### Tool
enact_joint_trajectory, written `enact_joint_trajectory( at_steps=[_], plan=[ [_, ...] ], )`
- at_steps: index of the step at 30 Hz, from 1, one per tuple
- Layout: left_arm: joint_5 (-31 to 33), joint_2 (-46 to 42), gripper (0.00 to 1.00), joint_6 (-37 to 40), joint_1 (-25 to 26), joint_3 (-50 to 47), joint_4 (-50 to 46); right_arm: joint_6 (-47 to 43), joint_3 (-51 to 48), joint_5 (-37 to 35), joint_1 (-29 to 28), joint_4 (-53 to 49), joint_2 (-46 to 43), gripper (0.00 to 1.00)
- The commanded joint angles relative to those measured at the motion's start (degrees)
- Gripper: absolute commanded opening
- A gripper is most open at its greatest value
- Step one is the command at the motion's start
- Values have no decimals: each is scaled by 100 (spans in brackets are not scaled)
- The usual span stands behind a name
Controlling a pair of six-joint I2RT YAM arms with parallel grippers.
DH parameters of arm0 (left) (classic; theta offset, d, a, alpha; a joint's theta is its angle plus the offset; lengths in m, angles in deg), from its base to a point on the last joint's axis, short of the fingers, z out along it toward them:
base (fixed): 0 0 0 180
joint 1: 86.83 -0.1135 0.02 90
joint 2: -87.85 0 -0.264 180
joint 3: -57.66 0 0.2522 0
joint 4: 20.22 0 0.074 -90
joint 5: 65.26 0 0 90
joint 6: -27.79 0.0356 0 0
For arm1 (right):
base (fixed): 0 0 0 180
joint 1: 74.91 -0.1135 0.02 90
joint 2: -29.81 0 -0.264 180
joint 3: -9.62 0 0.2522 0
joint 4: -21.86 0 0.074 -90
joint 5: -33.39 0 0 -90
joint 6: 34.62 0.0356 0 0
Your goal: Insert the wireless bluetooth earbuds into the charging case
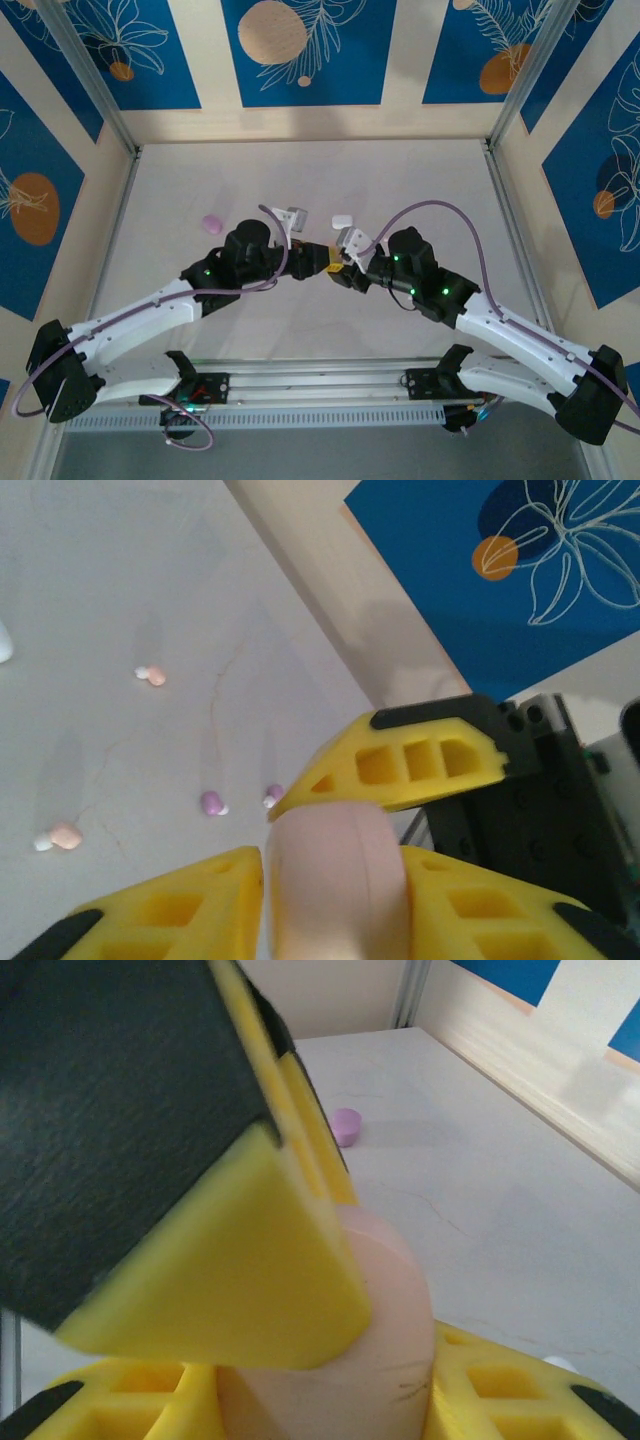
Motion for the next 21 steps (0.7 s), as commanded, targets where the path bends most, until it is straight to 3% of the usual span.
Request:
enact_joint_trajectory(
  at_steps=[1, 6, 11, 14, 21],
  plan=[
    [92, 66, 30, -221, 28, 91, 218, -333, -48, 75, -60, 300, -24, 43],
    [566, -88, 18, -811, 27, -125, 290, -381, -145, -169, -28, 459, -107, 48],
    [821, -280, 15, -1554, 26, -497, 727, -492, -659, -206, 155, 1257, -374, 59],
    [780, -329, 16, -1907, 27, -690, 1220, -807, -904, 23, 293, 1517, -417, 60],
    [654, -259, 16, -2255, 28, -780, 1606, -565, -854, 1051, 727, 1845, -302, 60]
  ],
)
